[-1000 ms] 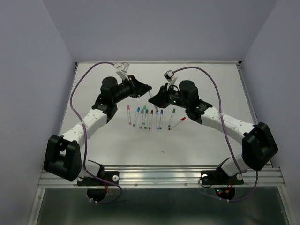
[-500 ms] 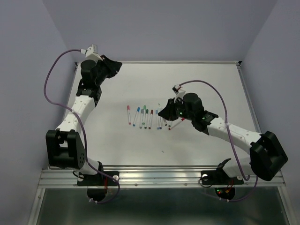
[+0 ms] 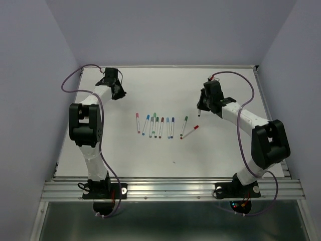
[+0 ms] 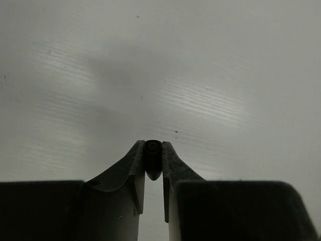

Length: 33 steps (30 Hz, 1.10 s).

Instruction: Open the pen caps

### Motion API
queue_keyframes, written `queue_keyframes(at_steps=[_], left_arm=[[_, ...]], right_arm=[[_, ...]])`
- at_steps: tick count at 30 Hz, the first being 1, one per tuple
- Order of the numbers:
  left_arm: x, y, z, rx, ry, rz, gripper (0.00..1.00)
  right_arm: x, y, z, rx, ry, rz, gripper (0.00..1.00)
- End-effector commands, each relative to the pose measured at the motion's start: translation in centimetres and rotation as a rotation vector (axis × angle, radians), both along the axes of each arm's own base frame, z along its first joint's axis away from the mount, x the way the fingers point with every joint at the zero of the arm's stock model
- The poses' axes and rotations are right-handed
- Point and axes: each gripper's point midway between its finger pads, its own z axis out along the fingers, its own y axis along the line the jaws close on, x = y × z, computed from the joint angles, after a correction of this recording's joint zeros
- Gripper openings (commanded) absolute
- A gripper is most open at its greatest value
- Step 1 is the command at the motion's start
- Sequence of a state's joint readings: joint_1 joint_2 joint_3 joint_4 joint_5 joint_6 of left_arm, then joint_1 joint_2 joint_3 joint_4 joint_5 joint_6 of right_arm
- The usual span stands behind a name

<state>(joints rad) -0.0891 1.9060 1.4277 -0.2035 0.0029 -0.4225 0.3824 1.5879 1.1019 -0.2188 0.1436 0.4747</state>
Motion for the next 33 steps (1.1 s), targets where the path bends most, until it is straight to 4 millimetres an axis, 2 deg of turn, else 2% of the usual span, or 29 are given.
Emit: queue_keyframes(at_steps=[1,3,4,5,8,9,10,12,13,14,15,17,19,22,23,24,25,28,29,31,32,33], left_arm=[[0.6,2.9,0.8,0.156,0.051,0.051,0.05],[1.2,2.9,-0.5,0.162,0.077,0.046,0.10],[1.8,2.6,-0.2,0.154,0.066,0.036,0.11],[2.0,2.5,-0.8,0.157,0.081,0.025,0.15],[2.1,2.9,-2.2,0.179,0.118,0.044,0.23],[2.6,3.2,-1.9,0.195,0.111,0.063,0.24],[2.4,3.3,-2.7,0.199,0.137,0.069,0.24],[2.7,3.3,-3.0,0.201,0.145,0.069,0.24],[3.0,3.2,-2.9,0.198,0.143,0.065,0.24],[3.0,3.2,-3.4,0.197,0.150,0.061,0.24],[3.0,3.2,-3.6,0.197,0.156,0.060,0.25],[3.0,3.3,-4.1,0.204,0.167,0.063,0.25],[3.0,3.2,-4.3,0.203,0.170,0.059,0.35],[2.9,3.2,-4.3,0.203,0.172,0.059,0.42],[2.9,3.3,-4.2,0.204,0.169,0.060,0.48],[2.8,3.3,-4.2,0.205,0.170,0.061,0.53],[2.8,3.3,-4.0,0.204,0.166,0.060,0.57],[2.6,3.2,-3.9,0.203,0.164,0.057,0.64],[2.7,3.2,-3.5,0.200,0.154,0.057,0.69],[2.6,3.0,-3.3,0.192,0.151,0.049,0.74],[2.6,3.0,-2.9,0.189,0.142,0.046,0.78],[2.4,2.9,-2.7,0.184,0.141,0.042,0.80]], right_arm=[[2.0,-5.7,-1.1,-0.155,0.041,-0.152,0.01],[2.6,-7.2,-3.2,-0.170,0.092,-0.176,0.01],[2.8,-8.0,-3.7,-0.180,0.104,-0.188,0.01],[3.2,-9.0,-4.8,-0.190,0.133,-0.205,0.01],[3.9,-9.9,-5.9,-0.191,0.155,-0.216,0.03],[4.1,-10.5,-7.0,-0.203,0.180,-0.222,0.04],[4.6,-11.1,-7.0,-0.207,0.178,-0.239,0.05],[5.2,-11.5,-7.6,-0.215,0.187,-0.253,0.05],[5.3,-11.6,-8.7,-0.224,0.210,-0.251,0.05],[5.7,-11.9,-8.7,-0.225,0.211,-0.258,0.05],[5.5,-12.1,-9.3,-0.234,0.230,-0.259,0.05],[5.9,-12.1,-9.6,-0.241,0.232,-0.262,0.07],[6.1,-11.9,-9.6,-0.231,0.232,-0.256,0.08],[6.2,-11.8,-9.7,-0.224,0.234,-0.257,0.16],[6.1,-11.7,-9.8,-0.220,0.237,-0.258,0.21],[6.0,-11.7,-9.6,-0.217,0.235,-0.258,0.29],[5.8,-11.6,-9.7,-0.211,0.239,-0.256,0.32],[5.7,-11.4,-8.8,-0.197,0.223,-0.254,0.40],[5.7,-11.4,-8.7,-0.195,0.222,-0.251,0.47],[5.7,-11.4,-8.0,-0.196,0.208,-0.249,0.50],[5.7,-11.4,-7.3,-0.193,0.198,-0.248,0.59],[5.7,-11.4,-6.8,-0.192,0.190,-0.240,0.64]])
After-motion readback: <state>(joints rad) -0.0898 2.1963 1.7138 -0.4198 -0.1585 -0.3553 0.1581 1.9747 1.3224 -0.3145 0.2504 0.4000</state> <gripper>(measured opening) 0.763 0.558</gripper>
